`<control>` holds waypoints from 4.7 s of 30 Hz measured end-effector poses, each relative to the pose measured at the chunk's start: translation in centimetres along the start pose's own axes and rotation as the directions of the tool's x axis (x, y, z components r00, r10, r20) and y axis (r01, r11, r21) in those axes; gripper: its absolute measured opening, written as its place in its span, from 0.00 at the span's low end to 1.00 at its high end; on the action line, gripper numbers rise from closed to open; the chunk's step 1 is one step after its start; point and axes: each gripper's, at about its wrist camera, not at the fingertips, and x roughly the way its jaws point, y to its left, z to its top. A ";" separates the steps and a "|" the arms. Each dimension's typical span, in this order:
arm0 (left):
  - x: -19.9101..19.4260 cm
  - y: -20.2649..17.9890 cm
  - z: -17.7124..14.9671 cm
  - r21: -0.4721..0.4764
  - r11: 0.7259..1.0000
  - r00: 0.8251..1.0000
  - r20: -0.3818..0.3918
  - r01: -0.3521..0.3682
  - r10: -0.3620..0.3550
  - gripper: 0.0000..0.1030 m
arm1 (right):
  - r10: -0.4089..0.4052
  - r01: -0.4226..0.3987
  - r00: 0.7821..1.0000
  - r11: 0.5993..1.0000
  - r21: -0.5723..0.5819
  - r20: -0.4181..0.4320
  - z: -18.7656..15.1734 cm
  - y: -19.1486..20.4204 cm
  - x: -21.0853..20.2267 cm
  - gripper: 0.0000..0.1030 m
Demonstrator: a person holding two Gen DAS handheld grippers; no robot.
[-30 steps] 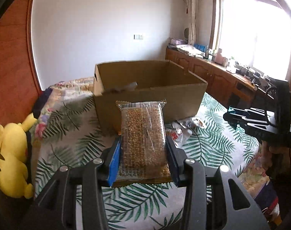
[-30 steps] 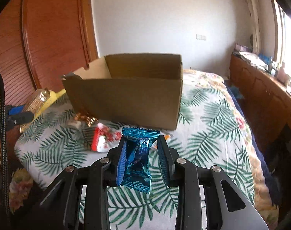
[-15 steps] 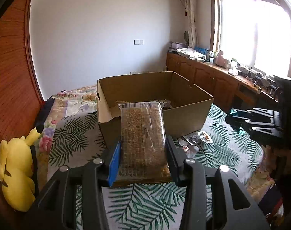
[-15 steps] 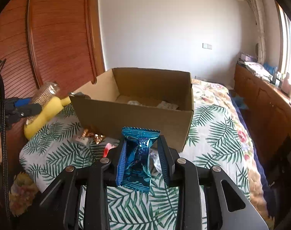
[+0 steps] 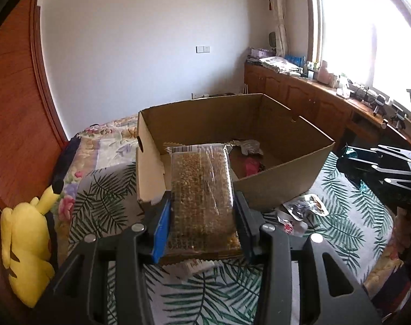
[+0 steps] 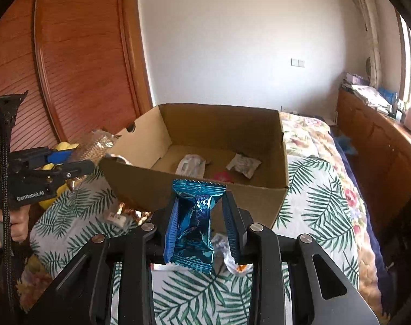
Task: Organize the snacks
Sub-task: 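Lift both held packets and carry them over the open box, then open both grippers to drop the granola bar and blue candy into the box, then move both grippers back down to the packets beside the box, then grasp the silver packet with orange strip with the right gripper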
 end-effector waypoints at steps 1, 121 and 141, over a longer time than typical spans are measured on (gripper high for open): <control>0.2 0.0 0.2 0.003 1.000 1.000 0.000 -0.004 0.004 0.41 | 0.001 -0.001 1.000 1.000 0.001 -0.004 0.2 0.1 0.3 0.29; 7.2 -8.3 -6.9 0.009 0.986 0.979 -0.120 0.168 -0.165 0.59 | 0.020 -0.059 0.960 0.989 -0.133 -0.281 -9.4 -3.4 6.5 0.66; 9.6 -8.1 -6.2 -0.049 0.986 0.978 -0.128 0.159 -0.164 0.59 | -0.108 0.076 0.970 0.986 -0.149 -0.219 -10.0 -3.7 5.8 0.80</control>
